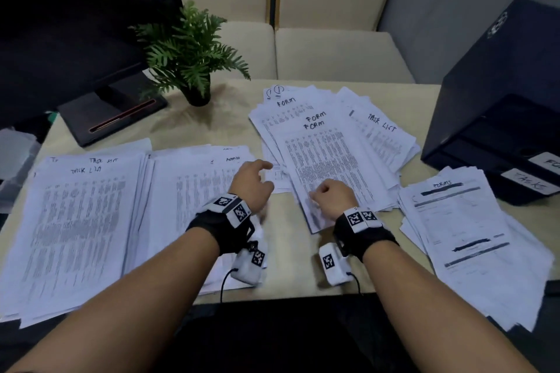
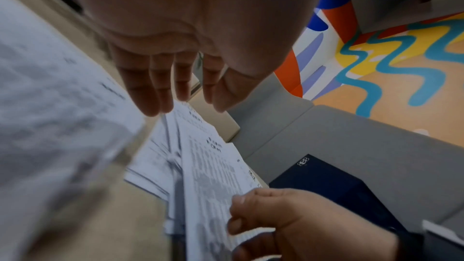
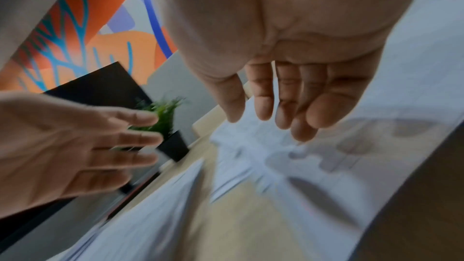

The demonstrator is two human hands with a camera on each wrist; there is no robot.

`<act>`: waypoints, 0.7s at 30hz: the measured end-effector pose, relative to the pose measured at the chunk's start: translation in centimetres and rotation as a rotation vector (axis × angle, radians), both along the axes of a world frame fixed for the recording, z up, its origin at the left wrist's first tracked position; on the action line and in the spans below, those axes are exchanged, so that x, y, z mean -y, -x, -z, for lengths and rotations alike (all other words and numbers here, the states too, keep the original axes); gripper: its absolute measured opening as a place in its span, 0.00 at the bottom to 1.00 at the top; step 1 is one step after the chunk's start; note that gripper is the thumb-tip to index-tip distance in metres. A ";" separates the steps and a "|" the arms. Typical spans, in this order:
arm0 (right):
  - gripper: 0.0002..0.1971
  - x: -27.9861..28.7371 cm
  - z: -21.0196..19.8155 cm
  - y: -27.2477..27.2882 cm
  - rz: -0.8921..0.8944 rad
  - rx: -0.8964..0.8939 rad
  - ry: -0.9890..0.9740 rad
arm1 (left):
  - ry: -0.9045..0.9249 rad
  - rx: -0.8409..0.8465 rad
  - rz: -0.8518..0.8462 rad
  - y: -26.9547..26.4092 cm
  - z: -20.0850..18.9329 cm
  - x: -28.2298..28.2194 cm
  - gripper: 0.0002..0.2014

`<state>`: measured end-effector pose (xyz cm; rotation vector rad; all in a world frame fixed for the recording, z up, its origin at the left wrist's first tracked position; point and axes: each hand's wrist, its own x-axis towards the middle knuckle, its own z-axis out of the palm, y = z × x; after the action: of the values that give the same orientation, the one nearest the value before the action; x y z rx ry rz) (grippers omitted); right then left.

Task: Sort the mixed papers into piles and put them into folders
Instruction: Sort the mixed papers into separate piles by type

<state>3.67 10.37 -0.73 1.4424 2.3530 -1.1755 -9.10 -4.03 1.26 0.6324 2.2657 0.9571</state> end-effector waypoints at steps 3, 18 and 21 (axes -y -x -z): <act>0.11 -5.5 0.2 -1.5 0.025 0.046 -0.060 | 0.082 0.011 0.065 -1.2 0.7 -3.4 0.21; 0.37 -14.1 4.4 -3.7 -0.074 0.302 -0.350 | 0.211 0.112 -0.109 -5.7 4.8 -9.1 0.27; 0.29 -14.4 4.5 -3.8 -0.077 0.240 -0.248 | 0.195 0.114 -0.140 -5.9 5.0 -9.2 0.29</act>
<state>7.47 24.73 -5.26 1.4552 2.4218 -0.6685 -3.17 5.20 -3.73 0.3309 2.2884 0.8019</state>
